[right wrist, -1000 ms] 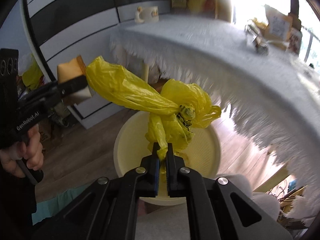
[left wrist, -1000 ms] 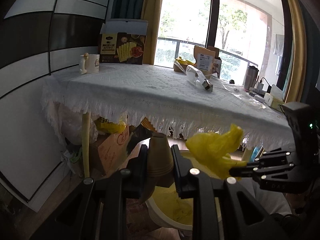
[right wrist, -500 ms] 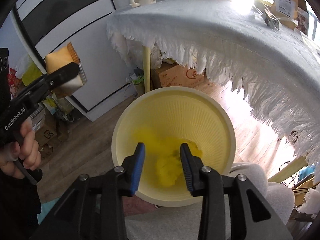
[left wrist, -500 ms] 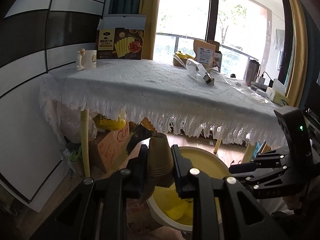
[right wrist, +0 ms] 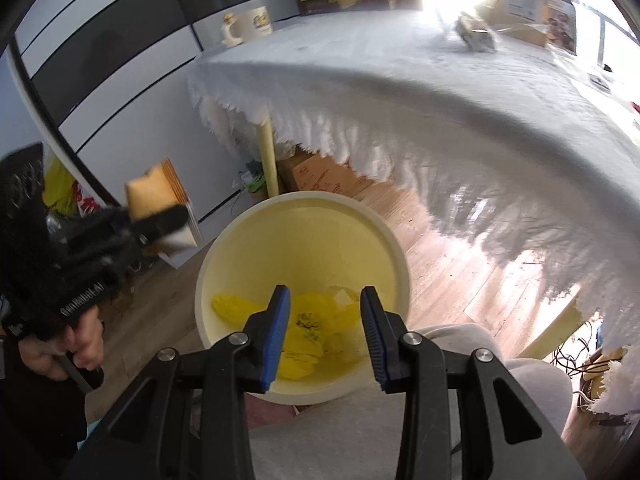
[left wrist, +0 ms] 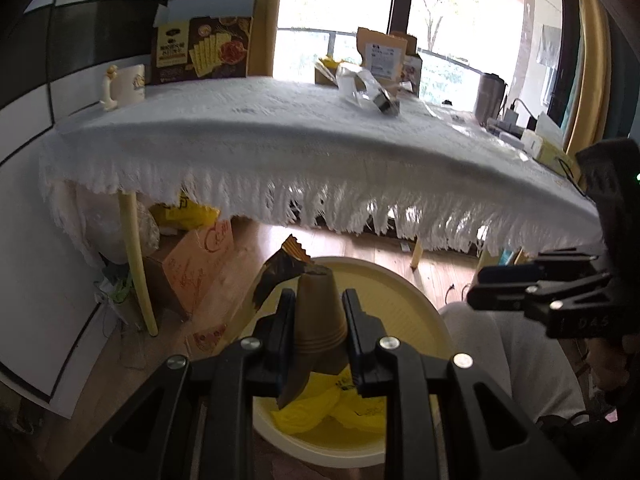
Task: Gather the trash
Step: 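Open the right tool over the bin while the left tool releases the snack bag, then move both open tools back over the table toward the clear plastic sleeve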
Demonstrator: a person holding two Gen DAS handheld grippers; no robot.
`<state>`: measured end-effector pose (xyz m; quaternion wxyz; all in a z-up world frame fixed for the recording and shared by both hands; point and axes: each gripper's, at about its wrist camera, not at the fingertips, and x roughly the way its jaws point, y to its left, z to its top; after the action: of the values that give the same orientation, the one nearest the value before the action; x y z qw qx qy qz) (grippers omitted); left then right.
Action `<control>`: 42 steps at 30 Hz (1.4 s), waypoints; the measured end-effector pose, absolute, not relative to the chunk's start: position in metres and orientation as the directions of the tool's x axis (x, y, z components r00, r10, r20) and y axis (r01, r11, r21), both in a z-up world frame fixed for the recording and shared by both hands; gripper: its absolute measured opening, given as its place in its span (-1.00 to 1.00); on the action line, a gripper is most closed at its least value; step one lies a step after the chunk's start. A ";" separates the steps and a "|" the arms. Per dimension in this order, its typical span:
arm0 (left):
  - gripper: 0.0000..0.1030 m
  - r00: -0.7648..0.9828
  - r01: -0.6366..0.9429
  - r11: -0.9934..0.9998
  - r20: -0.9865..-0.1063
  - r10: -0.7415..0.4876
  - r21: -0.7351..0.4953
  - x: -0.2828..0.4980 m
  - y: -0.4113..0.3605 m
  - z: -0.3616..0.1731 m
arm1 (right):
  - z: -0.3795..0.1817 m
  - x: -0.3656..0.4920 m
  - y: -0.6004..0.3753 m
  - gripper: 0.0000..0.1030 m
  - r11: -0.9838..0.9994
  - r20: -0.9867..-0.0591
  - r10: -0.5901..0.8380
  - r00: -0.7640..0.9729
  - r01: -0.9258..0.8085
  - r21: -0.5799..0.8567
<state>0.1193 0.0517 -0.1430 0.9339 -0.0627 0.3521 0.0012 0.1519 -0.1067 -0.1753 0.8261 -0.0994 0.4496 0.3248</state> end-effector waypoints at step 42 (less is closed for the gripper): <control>0.24 0.755 -0.036 0.997 -0.656 -0.015 -0.064 0.151 -0.006 -0.100 | -0.107 0.170 -0.243 -0.34 0.849 -0.693 0.457 0.558 -0.505 0.153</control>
<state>0.1515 -0.0060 -0.1003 0.9360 -0.0364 0.3501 0.0056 0.1696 -0.2428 -0.1072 0.8820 -0.0317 0.3831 0.2726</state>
